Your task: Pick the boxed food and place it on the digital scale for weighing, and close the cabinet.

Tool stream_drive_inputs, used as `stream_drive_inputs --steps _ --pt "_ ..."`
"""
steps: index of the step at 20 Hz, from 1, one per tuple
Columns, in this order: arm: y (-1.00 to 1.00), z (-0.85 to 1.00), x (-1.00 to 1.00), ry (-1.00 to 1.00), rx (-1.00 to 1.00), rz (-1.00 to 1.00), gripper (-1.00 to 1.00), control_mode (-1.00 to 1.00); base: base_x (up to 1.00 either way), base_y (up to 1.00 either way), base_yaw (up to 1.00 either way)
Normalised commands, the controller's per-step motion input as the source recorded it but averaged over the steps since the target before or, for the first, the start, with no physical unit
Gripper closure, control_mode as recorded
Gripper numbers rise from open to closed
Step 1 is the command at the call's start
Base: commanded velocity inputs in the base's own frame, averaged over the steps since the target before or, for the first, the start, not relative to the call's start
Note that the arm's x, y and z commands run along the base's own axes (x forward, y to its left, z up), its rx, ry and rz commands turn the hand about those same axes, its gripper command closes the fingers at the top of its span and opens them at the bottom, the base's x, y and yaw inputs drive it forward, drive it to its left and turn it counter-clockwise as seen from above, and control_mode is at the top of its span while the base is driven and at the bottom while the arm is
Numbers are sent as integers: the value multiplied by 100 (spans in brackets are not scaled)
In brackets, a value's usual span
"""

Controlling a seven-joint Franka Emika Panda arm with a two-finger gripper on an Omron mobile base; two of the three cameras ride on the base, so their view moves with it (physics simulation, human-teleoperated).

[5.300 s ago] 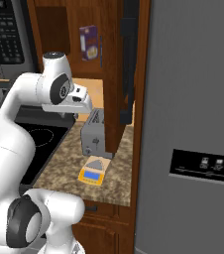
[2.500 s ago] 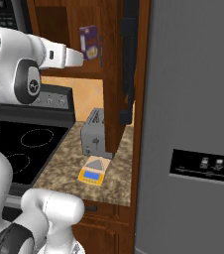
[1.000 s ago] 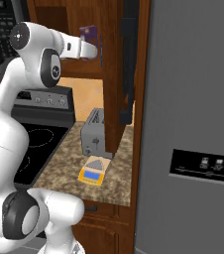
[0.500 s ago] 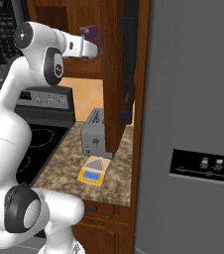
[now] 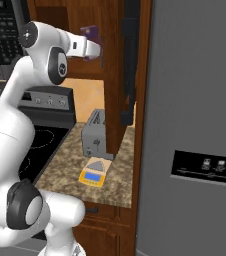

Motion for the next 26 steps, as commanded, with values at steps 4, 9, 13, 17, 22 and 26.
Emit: stream_drive_inputs --steps 4,9,13,17,22,26 --pt "-4 -3 24 0 0 -1 -100 -100 0 0 0" --pt "-2 0 33 0 0 0 -100 -100 0 0 0" --pt "-4 0 32 0 0 0 -100 -100 0 0 0" --pt "-13 0 34 0 0 0 -100 -100 0 0 0" --pt "-9 0 37 0 0 0 -100 -100 0 0 0" --pt "-6 0 29 0 0 0 -100 -100 0 0 0"
